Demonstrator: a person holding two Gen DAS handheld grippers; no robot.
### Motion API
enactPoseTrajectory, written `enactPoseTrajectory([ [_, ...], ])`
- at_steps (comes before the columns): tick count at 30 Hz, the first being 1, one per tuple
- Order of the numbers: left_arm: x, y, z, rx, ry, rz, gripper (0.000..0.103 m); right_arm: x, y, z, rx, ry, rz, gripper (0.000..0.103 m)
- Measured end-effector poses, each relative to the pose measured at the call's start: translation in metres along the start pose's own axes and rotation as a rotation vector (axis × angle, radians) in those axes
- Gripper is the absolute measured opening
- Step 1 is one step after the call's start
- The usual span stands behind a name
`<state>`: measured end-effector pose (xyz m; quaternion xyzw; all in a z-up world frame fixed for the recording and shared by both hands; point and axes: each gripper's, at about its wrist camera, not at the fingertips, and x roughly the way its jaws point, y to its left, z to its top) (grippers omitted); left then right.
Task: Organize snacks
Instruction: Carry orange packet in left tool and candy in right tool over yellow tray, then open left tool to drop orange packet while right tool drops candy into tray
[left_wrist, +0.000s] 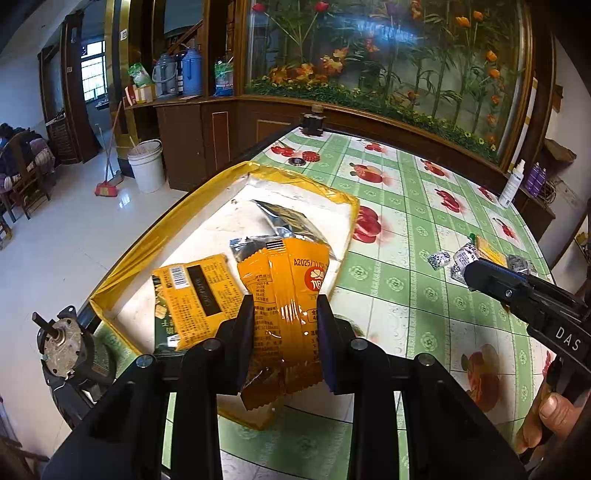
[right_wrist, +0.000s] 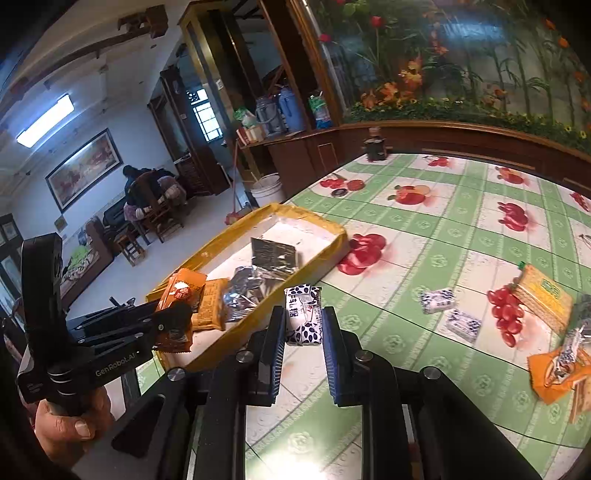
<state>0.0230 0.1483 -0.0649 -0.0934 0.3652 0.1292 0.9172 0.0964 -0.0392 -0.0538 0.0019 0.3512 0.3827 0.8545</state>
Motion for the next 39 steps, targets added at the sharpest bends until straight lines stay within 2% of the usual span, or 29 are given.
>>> enactPoseTrajectory([
  [9, 0.005, 0.032, -0.001, -0.057, 0.014, 0.033, 0.028, 0.032, 0.031, 0.012, -0.039, 0.034, 0.064, 0.019],
  [16, 0.016, 0.053, -0.002, -0.102, 0.037, 0.056, 0.028, 0.084, 0.063, 0.023, -0.078, 0.089, 0.119, 0.019],
  [25, 0.030, 0.064, -0.002, -0.121, 0.067, 0.060, 0.029, 0.131, 0.088, 0.012, -0.122, 0.175, 0.149, 0.021],
  [27, 0.032, 0.064, -0.002, -0.121, 0.077, 0.066, 0.033, 0.134, 0.087, 0.009, -0.117, 0.178, 0.145, 0.023],
  [28, 0.033, 0.065, -0.003, -0.131, 0.085, 0.070, 0.039, 0.136, 0.085, 0.009, -0.114, 0.182, 0.142, 0.024],
  [30, 0.035, 0.067, -0.004, -0.140, 0.095, 0.071, 0.042, 0.137, 0.082, 0.008, -0.104, 0.183, 0.136, 0.035],
  [32, 0.033, 0.068, -0.005, -0.144, 0.091, 0.088, 0.050, 0.133, 0.080, 0.008, -0.097, 0.171, 0.133, 0.043],
  [35, 0.025, 0.068, -0.003, -0.150, 0.060, 0.098, 0.061, 0.121, 0.073, 0.010, -0.078, 0.146, 0.131, 0.043],
  [39, 0.015, 0.063, 0.000, -0.147, 0.030, 0.097, 0.063, 0.104, 0.059, 0.012, -0.040, 0.119, 0.120, 0.049],
])
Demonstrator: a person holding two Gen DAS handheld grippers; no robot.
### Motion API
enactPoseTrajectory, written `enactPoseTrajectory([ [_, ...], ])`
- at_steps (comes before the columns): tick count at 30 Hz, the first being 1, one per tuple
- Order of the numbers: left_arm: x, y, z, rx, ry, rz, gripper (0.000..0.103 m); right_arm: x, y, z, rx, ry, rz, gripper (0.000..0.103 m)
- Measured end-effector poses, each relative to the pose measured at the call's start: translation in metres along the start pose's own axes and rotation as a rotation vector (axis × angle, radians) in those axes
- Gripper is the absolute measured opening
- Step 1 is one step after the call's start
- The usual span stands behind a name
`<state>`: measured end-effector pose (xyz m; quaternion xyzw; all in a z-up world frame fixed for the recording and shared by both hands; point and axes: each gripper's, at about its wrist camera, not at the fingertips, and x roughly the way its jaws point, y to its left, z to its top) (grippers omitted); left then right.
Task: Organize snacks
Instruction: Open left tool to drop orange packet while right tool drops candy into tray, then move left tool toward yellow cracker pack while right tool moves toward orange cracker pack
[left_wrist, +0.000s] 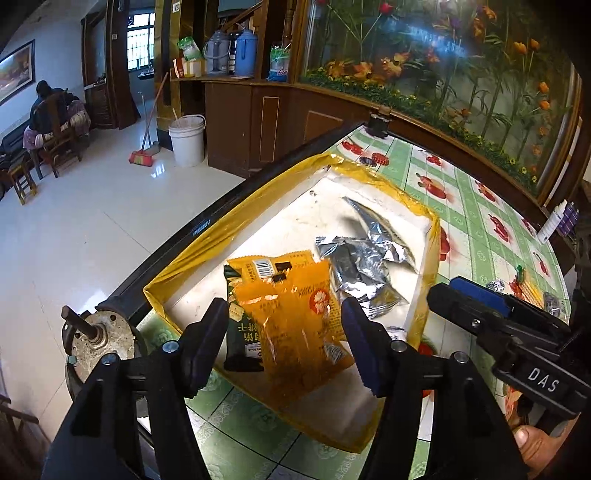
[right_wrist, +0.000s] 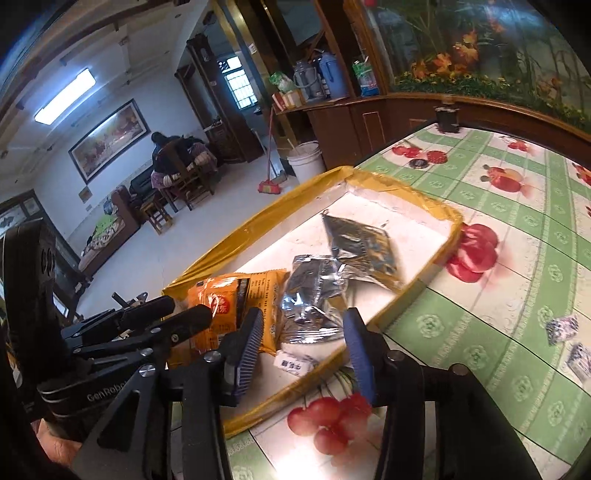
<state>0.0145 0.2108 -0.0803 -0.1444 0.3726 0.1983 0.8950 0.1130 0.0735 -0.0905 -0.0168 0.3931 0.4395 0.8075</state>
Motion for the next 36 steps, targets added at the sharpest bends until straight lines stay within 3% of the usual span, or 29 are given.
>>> enactPoseTrajectory([
  [4, -0.004, -0.008, -0.001, 0.008, 0.002, -0.014, 0.063, -0.021, -0.016, -0.004, 0.067, -0.028, -0.003, 0.051],
  [14, -0.020, -0.050, -0.010, 0.076, -0.007, -0.072, 0.063, -0.074, -0.045, -0.025, 0.133, -0.110, -0.104, 0.052],
  [19, -0.025, -0.073, -0.015, 0.118, 0.000, -0.101, 0.063, -0.112, -0.062, -0.041, 0.138, -0.210, -0.125, 0.052],
  [27, -0.029, -0.107, -0.022, 0.179, 0.011, -0.145, 0.063, -0.174, -0.100, -0.071, 0.209, -0.288, -0.263, 0.075],
  [36, -0.025, -0.156, -0.032, 0.267, 0.046, -0.213, 0.063, -0.233, -0.146, -0.113, 0.292, -0.312, -0.425, 0.083],
])
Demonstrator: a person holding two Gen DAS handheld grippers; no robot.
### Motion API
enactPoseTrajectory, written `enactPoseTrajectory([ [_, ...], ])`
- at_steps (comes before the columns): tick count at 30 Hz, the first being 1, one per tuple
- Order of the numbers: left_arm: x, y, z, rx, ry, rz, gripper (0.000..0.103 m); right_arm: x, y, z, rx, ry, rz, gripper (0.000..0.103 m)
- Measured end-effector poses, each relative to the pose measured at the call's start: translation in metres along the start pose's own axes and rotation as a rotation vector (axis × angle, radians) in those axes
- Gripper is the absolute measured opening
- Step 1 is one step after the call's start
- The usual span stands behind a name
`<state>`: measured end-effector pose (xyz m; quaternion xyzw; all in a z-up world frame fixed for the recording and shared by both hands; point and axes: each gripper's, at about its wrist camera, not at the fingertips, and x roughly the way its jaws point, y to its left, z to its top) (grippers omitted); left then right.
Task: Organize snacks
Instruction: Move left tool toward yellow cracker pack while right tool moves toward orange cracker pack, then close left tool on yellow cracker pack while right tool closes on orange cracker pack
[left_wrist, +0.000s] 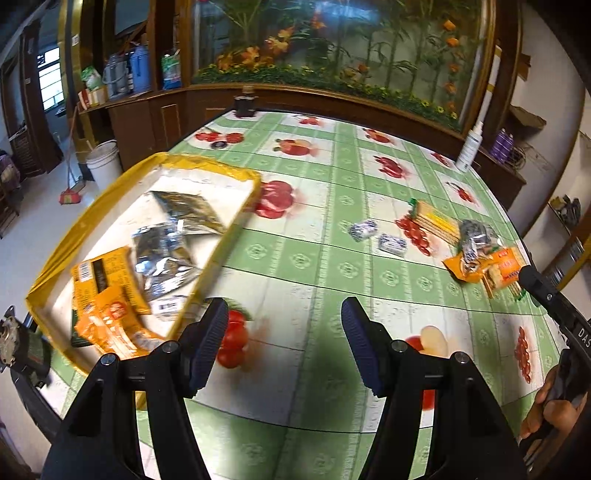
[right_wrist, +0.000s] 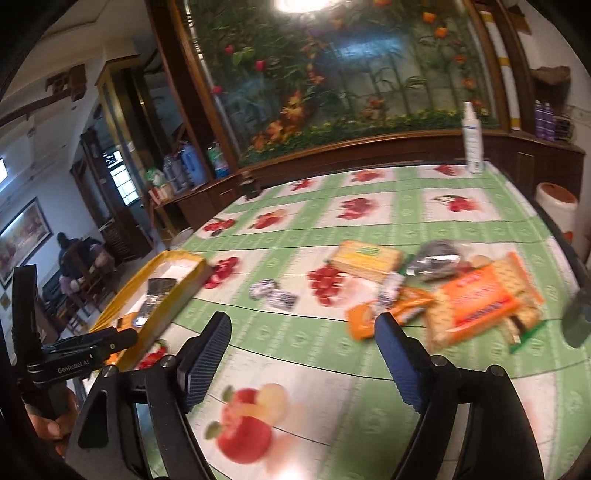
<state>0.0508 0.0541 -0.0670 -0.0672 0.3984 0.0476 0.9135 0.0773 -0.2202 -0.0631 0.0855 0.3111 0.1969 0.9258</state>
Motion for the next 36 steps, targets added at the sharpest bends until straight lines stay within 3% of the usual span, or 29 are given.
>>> enactPoseTrajectory([
  [8, 0.014, -0.046, 0.004, 0.083, 0.024, -0.065, 0.065, -0.016, -0.050, -0.009, 0.067, 0.008, -0.076, 0.083],
  [19, 0.043, -0.062, 0.018, 0.081, 0.060, -0.092, 0.067, -0.002, -0.062, -0.011, 0.086, 0.037, -0.067, 0.083],
  [28, 0.077, -0.064, 0.047, 0.087, 0.088, -0.104, 0.067, 0.035, -0.047, 0.014, 0.041, 0.062, -0.027, 0.082],
  [36, 0.092, -0.093, 0.062, 0.123, 0.110, -0.166, 0.067, 0.045, -0.060, 0.028, 0.047, 0.054, -0.062, 0.082],
])
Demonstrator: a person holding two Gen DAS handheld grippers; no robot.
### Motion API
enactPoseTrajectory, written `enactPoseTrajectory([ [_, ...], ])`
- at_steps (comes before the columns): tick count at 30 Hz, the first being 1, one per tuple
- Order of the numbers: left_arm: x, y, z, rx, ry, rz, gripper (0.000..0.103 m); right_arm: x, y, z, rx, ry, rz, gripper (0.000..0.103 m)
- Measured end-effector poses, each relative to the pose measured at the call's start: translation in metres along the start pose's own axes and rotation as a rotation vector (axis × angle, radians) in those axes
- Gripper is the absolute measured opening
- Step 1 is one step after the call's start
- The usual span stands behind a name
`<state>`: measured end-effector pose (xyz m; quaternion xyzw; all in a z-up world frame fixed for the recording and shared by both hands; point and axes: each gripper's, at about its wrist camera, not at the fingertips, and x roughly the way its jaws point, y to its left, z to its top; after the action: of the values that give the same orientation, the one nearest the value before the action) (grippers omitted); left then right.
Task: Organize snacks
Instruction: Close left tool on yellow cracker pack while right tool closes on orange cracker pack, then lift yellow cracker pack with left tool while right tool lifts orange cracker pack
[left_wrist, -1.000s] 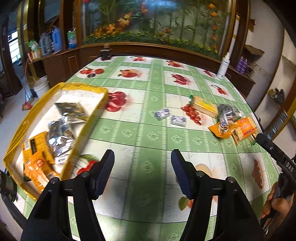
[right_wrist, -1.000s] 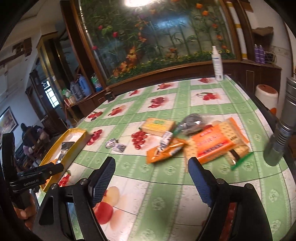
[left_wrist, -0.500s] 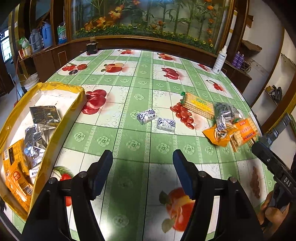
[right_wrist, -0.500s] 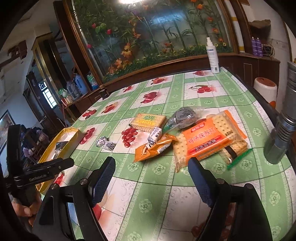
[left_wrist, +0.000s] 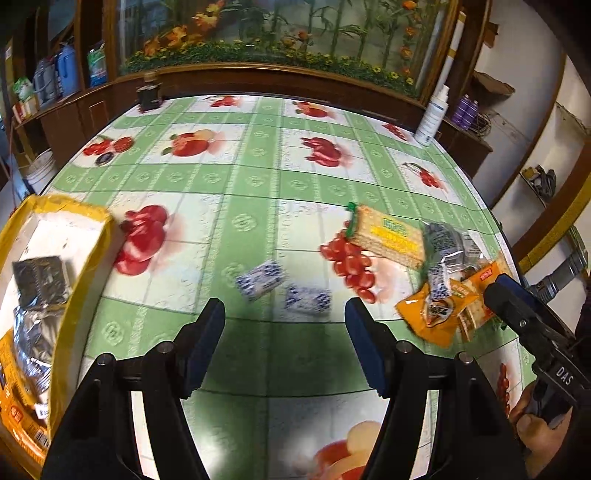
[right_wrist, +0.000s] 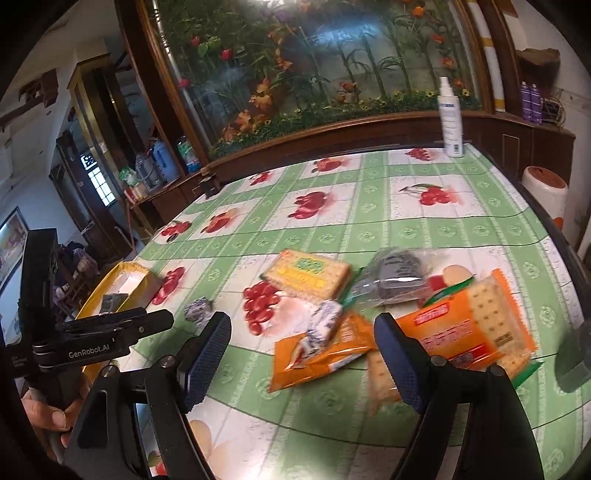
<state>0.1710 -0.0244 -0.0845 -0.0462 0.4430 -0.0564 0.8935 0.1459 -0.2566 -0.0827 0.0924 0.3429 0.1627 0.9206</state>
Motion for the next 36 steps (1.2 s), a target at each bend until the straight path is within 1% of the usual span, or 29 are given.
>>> enactPoseTrajectory([
  [5, 0.017, -0.031, 0.022, 0.059, -0.014, -0.019, 0.067, -0.010, -0.043, 0.003, 0.075, -0.014, -0.090, 0.082],
  [8, 0.037, -0.052, 0.044, 0.119, -0.016, -0.001, 0.067, -0.013, -0.065, 0.006, 0.133, -0.023, -0.112, 0.082],
  [11, 0.057, -0.070, 0.065, 0.144, -0.003, -0.019, 0.067, -0.016, -0.073, 0.009, 0.139, -0.044, -0.142, 0.082],
  [14, 0.074, -0.090, 0.080, 0.174, -0.016, -0.036, 0.067, -0.015, -0.081, 0.016, 0.157, -0.063, -0.172, 0.082],
  [16, 0.086, -0.102, 0.084, 0.199, -0.021, -0.010, 0.067, -0.009, -0.085, 0.022, 0.156, -0.061, -0.211, 0.082],
  [18, 0.101, -0.110, 0.084, 0.236, 0.014, 0.008, 0.067, 0.002, -0.091, 0.026, 0.168, -0.034, -0.215, 0.083],
  [19, 0.110, -0.113, 0.081, 0.265, 0.055, 0.020, 0.067, 0.009, -0.094, 0.026, 0.179, -0.003, -0.210, 0.083],
  [20, 0.114, -0.114, 0.077, 0.289, 0.072, 0.025, 0.067, 0.016, -0.095, 0.024, 0.190, 0.033, -0.193, 0.083],
  [21, 0.110, -0.112, 0.074, 0.304, 0.062, 0.019, 0.067, 0.019, -0.095, 0.020, 0.196, 0.054, -0.169, 0.085],
  [22, 0.111, -0.110, 0.069, 0.328, 0.088, 0.037, 0.067, 0.019, -0.091, 0.017, 0.182, 0.054, -0.162, 0.084],
  [23, 0.113, -0.109, 0.062, 0.354, 0.127, 0.063, 0.070, 0.018, -0.083, 0.014, 0.154, 0.059, -0.145, 0.084],
  [24, 0.108, -0.106, 0.054, 0.381, 0.116, 0.064, 0.069, 0.017, -0.079, 0.011, 0.143, 0.071, -0.122, 0.084],
  [25, 0.100, -0.102, 0.044, 0.409, 0.112, 0.061, 0.072, 0.017, -0.071, 0.007, 0.123, 0.082, -0.091, 0.084],
  [26, 0.093, -0.098, 0.034, 0.423, 0.108, 0.047, 0.071, 0.016, -0.062, 0.004, 0.091, 0.098, -0.064, 0.085],
  [27, 0.084, -0.090, 0.025, 0.432, 0.119, 0.036, 0.072, 0.016, -0.053, 0.000, 0.060, 0.116, -0.047, 0.085],
  [29, 0.065, -0.069, 0.005, 0.427, 0.135, 0.024, 0.072, 0.018, -0.038, -0.013, 0.008, 0.183, 0.004, 0.085],
  [31, 0.044, -0.046, -0.014, 0.402, 0.155, 0.030, 0.071, 0.019, -0.029, -0.026, 0.007, 0.234, 0.063, 0.083],
  [33, 0.026, -0.027, -0.030, 0.361, 0.165, 0.019, 0.071, 0.011, -0.026, -0.039, 0.029, 0.235, 0.148, 0.084],
  [35, 0.008, -0.007, -0.048, 0.316, 0.165, 0.017, 0.071, 0.001, -0.027, -0.047, 0.081, 0.241, 0.231, 0.084],
  [36, -0.002, 0.003, -0.055, 0.293, 0.166, 0.018, 0.071, -0.001, -0.029, -0.049, 0.098, 0.245, 0.258, 0.083],
])
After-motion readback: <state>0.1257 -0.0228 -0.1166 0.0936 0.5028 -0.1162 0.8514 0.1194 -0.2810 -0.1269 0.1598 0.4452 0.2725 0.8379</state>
